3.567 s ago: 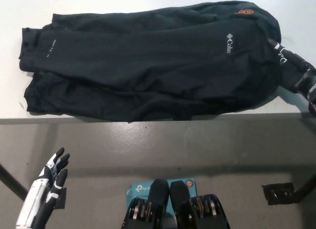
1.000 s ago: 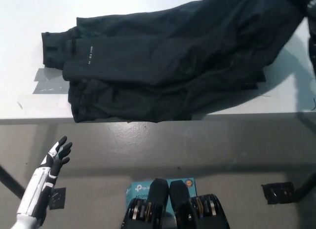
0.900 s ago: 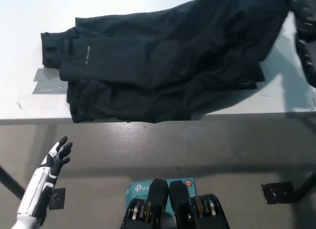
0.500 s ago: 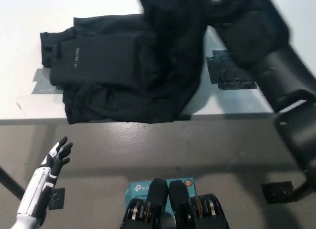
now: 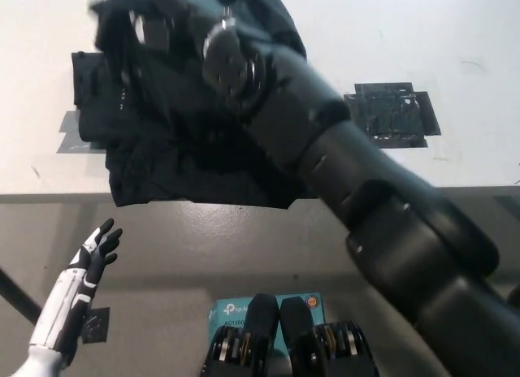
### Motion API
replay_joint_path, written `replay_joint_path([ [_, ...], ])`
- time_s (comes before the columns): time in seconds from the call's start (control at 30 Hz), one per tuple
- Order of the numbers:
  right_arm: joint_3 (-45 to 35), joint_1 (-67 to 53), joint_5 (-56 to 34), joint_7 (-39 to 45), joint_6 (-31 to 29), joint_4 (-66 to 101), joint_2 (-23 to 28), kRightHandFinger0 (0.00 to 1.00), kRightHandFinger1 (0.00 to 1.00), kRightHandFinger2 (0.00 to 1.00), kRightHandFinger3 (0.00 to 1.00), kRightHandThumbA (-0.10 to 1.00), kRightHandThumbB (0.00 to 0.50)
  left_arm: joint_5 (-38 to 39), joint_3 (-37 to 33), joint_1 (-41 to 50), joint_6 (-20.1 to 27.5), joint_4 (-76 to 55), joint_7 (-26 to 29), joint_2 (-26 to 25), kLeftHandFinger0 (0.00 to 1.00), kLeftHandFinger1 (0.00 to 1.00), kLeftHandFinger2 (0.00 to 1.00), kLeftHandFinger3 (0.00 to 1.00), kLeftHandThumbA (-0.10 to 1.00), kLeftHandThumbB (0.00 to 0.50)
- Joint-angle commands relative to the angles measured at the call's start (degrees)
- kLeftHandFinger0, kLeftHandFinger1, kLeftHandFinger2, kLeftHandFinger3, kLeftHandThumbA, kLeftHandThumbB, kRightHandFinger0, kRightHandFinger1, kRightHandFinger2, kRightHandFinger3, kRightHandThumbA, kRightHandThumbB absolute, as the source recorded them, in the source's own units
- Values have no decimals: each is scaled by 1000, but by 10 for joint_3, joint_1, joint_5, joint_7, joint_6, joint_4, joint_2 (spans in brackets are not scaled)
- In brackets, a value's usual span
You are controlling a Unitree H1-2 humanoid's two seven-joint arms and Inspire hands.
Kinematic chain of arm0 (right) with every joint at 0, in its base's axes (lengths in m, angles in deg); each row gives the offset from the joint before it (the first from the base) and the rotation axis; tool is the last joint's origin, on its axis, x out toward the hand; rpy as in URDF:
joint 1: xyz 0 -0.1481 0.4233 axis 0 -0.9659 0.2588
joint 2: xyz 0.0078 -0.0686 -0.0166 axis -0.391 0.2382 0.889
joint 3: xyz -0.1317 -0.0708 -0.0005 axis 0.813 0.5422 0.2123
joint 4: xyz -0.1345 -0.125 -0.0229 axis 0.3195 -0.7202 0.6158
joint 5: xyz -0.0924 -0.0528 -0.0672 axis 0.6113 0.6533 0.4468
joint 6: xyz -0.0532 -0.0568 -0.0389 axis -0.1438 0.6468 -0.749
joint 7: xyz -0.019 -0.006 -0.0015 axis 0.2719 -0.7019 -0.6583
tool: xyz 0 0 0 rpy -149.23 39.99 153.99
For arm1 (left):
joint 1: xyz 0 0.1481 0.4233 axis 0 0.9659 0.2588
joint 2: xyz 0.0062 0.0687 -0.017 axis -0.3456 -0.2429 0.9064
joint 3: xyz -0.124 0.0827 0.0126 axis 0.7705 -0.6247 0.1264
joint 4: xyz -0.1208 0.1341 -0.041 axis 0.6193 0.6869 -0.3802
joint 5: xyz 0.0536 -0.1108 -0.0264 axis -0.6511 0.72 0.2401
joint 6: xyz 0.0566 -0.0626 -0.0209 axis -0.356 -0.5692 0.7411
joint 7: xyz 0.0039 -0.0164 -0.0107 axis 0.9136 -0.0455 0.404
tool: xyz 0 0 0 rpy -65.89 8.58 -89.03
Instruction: The robot grabs the right edges of the black jacket on the table, and folds it in half
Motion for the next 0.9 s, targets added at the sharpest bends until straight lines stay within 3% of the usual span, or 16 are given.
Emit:
replay_joint_path([
  [0.0, 20, 0, 37, -18, -19, -34, 0, 565, 899, 972, 697, -100, 207, -1, 0, 0, 0, -23, -8, -13, 1000, 1000, 1000, 1000, 1000, 109],
  [0.03, 17, -11, 32, -19, -22, -45, -2, 461, 757, 778, 620, -100, 218, -1, 0, 1, 0, -24, -8, -13, 1000, 1000, 1000, 1000, 1000, 111],
  [0.07, 11, -18, 24, -3, 0, -57, -3, 260, 600, 700, 641, -100, 189, -1, -1, -2, 2, -23, -9, -13, 1000, 1000, 1000, 1000, 1000, 107],
  [0.1, 18, -23, 30, 2, 5, -62, -1, 284, 597, 726, 709, -100, 186, 3, -1, -3, 2, -22, -9, -11, 1000, 1000, 1000, 1000, 992, 108],
  [0.13, 23, -27, 35, 17, 22, -69, -1, 418, 721, 919, 994, -100, 211, 5, -1, -3, 2, -22, -11, -11, 1000, 1000, 1000, 1000, 988, 109],
  [0.17, 20, -28, 30, 34, 36, -73, 0, 606, 830, 996, 1000, 55, 225, 5, -2, -5, 2, -22, -12, -12, 1000, 1000, 1000, 1000, 988, 109],
  [0.2, 10, -29, 17, 69, 53, -77, -1, 783, 999, 1000, 1000, 305, 321, 3, -3, -5, 0, -23, -12, -12, 1000, 1000, 1000, 1000, 987, 108],
  [0.23, 3, -29, 9, 104, 64, -82, 0, 931, 1000, 1000, 1000, 449, 350, 3, -4, -5, 0, -24, -13, -13, 1000, 1000, 1000, 1000, 986, 105],
  [0.27, 3, -29, 9, 122, 67, -83, 1, 989, 1000, 1000, 1000, 493, 352, 3, -4, -6, 1, -23, -14, -13, 1000, 1000, 1000, 1000, 985, 104],
  [0.4, -13, -15, -2, 185, 71, -77, 8, 1000, 1000, 1000, 1000, 834, 497, 4, -7, -11, 2, -22, -16, -15, 1000, 1000, 1000, 1000, 981, 98],
  [0.47, -35, -1, -22, 211, 77, -71, 8, 1000, 1000, 1000, 1000, 980, 491, -1, -7, -12, 1, -22, -16, -18, 1000, 1000, 1000, 1000, 988, 110],
  [0.6, -99, 31, -78, 257, 67, -39, 13, 1000, 1000, 1000, 1000, 1000, 418, -6, -10, -17, -4, -20, -16, -19, 1000, 1000, 1000, 1000, 990, 102],
  [0.67, -131, 58, -99, 272, 85, -24, 16, 1000, 1000, 1000, 1000, 1000, 460, -5, -13, -20, -5, -17, -17, -19, 1000, 1000, 1000, 1000, 981, 106],
  [0.77, -199, 99, -148, 283, 103, 15, 17, 1000, 1000, 1000, 1000, 1000, 423, -10, -16, -24, -9, -17, -14, -18, 1000, 1000, 1000, 1000, 952, 81],
  [0.8, -210, 115, -151, 288, 110, 25, 19, 1000, 1000, 1000, 1000, 1000, 462, -8, -17, -25, -12, -18, -14, -17, 1000, 1000, 1000, 1000, 949, 82],
  [0.87, -236, 149, -171, 310, 130, 58, 29, 1000, 1000, 1000, 1000, 1000, 472, -5, -20, -28, -26, -22, -19, -20, 1000, 1000, 1000, 1000, 987, 90],
])
